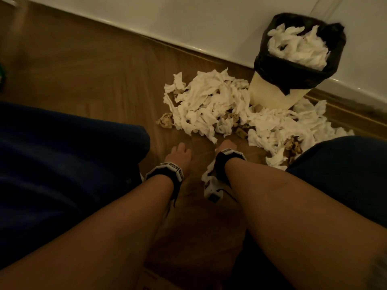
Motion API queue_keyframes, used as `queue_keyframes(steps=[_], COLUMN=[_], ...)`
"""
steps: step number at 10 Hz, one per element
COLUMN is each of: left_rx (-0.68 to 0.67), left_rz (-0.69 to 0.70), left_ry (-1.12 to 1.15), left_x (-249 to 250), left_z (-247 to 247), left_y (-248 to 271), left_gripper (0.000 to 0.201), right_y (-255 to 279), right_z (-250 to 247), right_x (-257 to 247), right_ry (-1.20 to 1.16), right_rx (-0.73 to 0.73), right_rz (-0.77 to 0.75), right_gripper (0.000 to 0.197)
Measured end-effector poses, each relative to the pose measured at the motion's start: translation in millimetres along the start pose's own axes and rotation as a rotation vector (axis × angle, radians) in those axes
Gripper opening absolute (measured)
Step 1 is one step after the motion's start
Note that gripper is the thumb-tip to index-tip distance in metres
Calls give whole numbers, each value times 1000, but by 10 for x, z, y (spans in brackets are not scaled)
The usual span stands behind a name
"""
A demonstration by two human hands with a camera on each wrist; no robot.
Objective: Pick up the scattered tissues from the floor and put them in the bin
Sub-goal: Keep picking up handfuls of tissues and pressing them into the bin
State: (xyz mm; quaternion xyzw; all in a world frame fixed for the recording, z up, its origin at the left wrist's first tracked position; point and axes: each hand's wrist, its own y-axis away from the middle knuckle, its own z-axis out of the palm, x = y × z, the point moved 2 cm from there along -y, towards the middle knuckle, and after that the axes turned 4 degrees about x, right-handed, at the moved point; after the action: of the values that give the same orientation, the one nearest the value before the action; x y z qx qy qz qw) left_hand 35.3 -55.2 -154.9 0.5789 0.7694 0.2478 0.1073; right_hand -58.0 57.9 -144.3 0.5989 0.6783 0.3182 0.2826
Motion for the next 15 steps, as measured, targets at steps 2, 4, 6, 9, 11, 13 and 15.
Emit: queue_keyframes(steps=[2, 4, 6, 9, 11, 13, 15], left_rx=[160, 124, 153, 475, 628, 786, 762], left_rz=[18, 14, -31, 59, 240, 407, 411], left_ry=[-72, 134, 359, 566, 437, 455, 467], left_x=[198, 385, 507, 1041, 1408, 1638, 1769], left_z=[-192, -536, -916, -1896, -2461, -3054, -3118], left_y=[7, 100, 64, 71, 71, 15, -262], left_gripper=[32, 36, 41, 24, 20, 10, 12], right_y=[87, 143, 586, 927, 1114, 1159, 796], right_z=[-114, -236, -666, -1614, -2224, -2548, -2663], right_x=[133, 319, 539, 859, 1293, 1688, 1787], right_ry=[237, -160, -1585, -1367, -1183, -1937, -1266], right_rx=[-45, 66, 44, 279, 710, 761, 1010], right_rz=[-103, -137, -5, -172, -141, -218, -124], right_gripper=[44, 53, 39, 38, 51, 18, 23])
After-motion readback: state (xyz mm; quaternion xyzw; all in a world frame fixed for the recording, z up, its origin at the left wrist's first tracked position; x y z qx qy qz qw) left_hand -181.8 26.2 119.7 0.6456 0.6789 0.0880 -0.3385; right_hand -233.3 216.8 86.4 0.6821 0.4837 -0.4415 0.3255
